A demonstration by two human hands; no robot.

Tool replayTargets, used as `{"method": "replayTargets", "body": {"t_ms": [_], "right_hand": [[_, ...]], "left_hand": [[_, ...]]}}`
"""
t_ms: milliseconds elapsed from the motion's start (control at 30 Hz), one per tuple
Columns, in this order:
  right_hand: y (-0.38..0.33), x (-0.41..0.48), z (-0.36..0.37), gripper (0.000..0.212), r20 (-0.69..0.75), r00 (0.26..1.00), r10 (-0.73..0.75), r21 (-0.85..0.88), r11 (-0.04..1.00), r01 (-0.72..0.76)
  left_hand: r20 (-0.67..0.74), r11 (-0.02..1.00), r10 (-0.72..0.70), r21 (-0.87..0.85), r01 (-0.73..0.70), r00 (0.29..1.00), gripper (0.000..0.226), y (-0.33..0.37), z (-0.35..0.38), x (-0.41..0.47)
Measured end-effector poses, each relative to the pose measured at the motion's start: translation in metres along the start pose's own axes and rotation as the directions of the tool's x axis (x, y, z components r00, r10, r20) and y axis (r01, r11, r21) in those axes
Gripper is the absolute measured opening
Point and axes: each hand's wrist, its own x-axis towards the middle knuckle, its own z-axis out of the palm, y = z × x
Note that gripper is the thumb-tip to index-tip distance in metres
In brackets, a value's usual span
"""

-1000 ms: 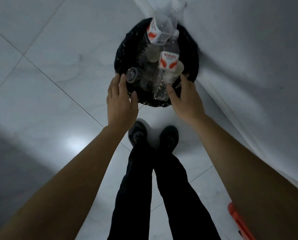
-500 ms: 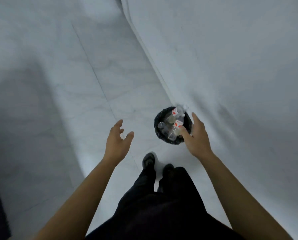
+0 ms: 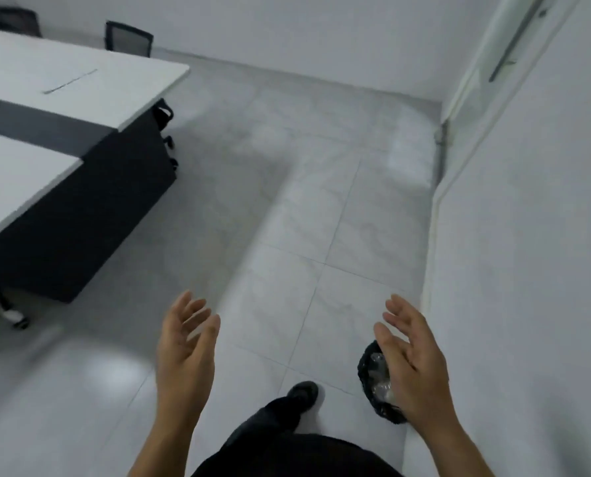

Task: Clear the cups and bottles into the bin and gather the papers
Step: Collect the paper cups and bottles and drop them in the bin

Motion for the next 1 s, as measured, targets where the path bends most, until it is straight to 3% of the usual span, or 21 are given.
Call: {"method": "replayTargets", "body": {"t_ms": [167, 300, 467, 700, 800, 1000], "right_hand": [[0.006, -0.036, 0.059, 0.041, 0.247, 0.968, -0.039, 0.034, 0.999, 0.032], [-0.018, -0.072, 0.126, 0.042, 0.43, 0.9, -0.07, 0.041, 0.997, 0.058], [-0.072, -0.111, 0.218, 0.046, 0.601, 0.783, -0.16, 0.03, 0.984, 0.178], [-0.114, -0.158, 0.415, 0.043, 0.732, 0.645, -0.22, 0.037, 0.958, 0.284], [-0.148, -0.176, 0.488, 0.043, 0.777, 0.585, -0.231, 0.058, 0.952, 0.299], [-0.2, -0.185, 0.604, 0.043, 0.792, 0.557, -0.249, 0.092, 0.951, 0.295]], "left_hand": [[-0.259, 0.993, -0.097, 0.036, 0.11, 0.961, 0.05, -0.048, -0.096, -0.096], [-0.447, 0.987, -0.151, -0.024, 0.156, 0.882, 0.05, -0.065, -0.176, -0.143], [-0.639, 0.991, -0.135, -0.072, 0.116, 0.758, 0.052, -0.085, -0.273, -0.153], [-0.746, 0.981, -0.185, -0.173, 0.082, 0.64, 0.052, -0.136, -0.423, -0.105], [-0.76, 0.984, -0.176, -0.154, 0.089, 0.626, 0.052, -0.135, -0.49, -0.081], [-0.77, 0.991, -0.136, -0.106, 0.086, 0.624, 0.052, -0.134, -0.597, -0.007]]}}
